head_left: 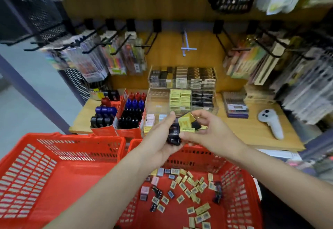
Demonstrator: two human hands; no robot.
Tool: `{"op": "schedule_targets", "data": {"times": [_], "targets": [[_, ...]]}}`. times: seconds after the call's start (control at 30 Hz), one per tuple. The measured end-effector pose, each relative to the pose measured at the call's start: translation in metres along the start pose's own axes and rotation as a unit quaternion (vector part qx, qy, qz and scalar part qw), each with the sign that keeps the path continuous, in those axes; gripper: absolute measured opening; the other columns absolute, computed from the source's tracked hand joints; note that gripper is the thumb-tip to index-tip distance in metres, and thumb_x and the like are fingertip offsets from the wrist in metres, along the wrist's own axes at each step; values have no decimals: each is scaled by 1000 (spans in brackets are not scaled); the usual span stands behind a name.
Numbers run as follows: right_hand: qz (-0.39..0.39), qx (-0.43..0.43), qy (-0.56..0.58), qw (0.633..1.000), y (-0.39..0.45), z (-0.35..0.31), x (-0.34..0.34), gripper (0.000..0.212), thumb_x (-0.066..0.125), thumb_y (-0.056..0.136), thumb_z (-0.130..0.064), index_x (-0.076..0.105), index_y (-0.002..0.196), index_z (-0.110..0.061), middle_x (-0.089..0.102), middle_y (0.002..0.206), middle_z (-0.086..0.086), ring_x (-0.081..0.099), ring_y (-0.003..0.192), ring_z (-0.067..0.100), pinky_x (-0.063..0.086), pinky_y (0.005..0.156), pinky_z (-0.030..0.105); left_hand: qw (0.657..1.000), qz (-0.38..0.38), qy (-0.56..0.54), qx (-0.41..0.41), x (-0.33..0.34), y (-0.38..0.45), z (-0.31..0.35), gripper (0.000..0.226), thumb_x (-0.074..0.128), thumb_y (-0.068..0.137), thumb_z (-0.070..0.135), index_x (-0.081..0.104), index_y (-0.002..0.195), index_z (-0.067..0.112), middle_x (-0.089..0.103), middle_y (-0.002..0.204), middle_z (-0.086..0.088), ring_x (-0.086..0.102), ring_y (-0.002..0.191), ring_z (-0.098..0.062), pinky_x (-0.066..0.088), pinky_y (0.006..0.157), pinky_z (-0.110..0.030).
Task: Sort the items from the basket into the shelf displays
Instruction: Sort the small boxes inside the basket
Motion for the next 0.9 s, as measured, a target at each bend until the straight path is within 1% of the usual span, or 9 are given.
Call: {"op": "schedule_targets", "data": {"times": [0.13,0.23,0.3,0.37,0.43,0.53,0.63,0.8,0.9], "targets": [[48,-5,-7,999,4,-8,-12,51,85,71,-8,58,114,-10,65,93,-11,71,69,27,53,51,17,1000,-25,8,8,17,2,7,47,76,77,47,72,111,15,75,107,-13,75,88,-23,59,67,-32],[39,-7,4,999,7,-9,-18,44,86,71,-14,65,109,-17,73,92,-3,73,74,20,52,56,14,1000,-24,14,8,24,6,9,47,83,71,36,72,111,14,75,107,-14,74,89,-25,60,69,-32],[13,17,68,997,9,-6,-19,34,81,78,-19,67,108,-23,76,93,-1,74,84,17,54,65,14,1000,-13,9,17,24,9,14,51,83,70,33,70,115,11,75,105,-14,74,86,-23,59,65,-31],[-15,49,181,982,11,0,-17,26,71,87,-19,66,112,-18,76,102,2,74,93,22,58,76,21,1000,-1,6,28,23,13,18,51,82,72,33,70,116,10,75,104,-12,74,82,-20,57,62,-29],[-6,59,220,974,15,5,-20,26,68,89,-16,66,114,-13,75,106,7,73,96,24,59,82,26,999,3,2,35,25,17,17,47,81,76,34,71,115,10,75,107,-13,74,88,-22,59,67,-31],[32,61,243,967,20,11,-27,29,72,82,-16,66,110,-10,75,102,9,73,93,24,60,77,25,999,11,-8,51,28,21,13,45,81,76,33,71,113,10,74,108,-13,73,98,-27,61,76,-38],[69,57,247,965,24,11,-37,39,76,74,-21,66,110,-9,76,96,8,74,84,22,59,71,22,996,12,-19,81,32,21,16,48,86,62,28,73,105,12,75,105,-12,74,90,-23,60,71,-35],[97,46,222,969,25,15,-46,22,73,84,-21,70,104,-12,76,88,9,72,75,16,58,68,20,990,1,49,134,37,24,23,47,92,43,32,76,86,24,76,100,-8,75,86,-23,58,73,-34],[77,45,208,974,22,16,-44,14,70,88,-23,73,100,-17,76,91,10,70,76,14,57,71,20,988,-26,65,135,41,25,21,50,93,48,28,77,95,28,76,104,-6,74,93,-22,58,75,-31]]}}
Point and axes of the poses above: each hand's wrist, its own y-axis towards the middle knuckle, its own x-axis out of the palm, z = x × y, the point moved 8 cm from there along y, towards the middle knuckle
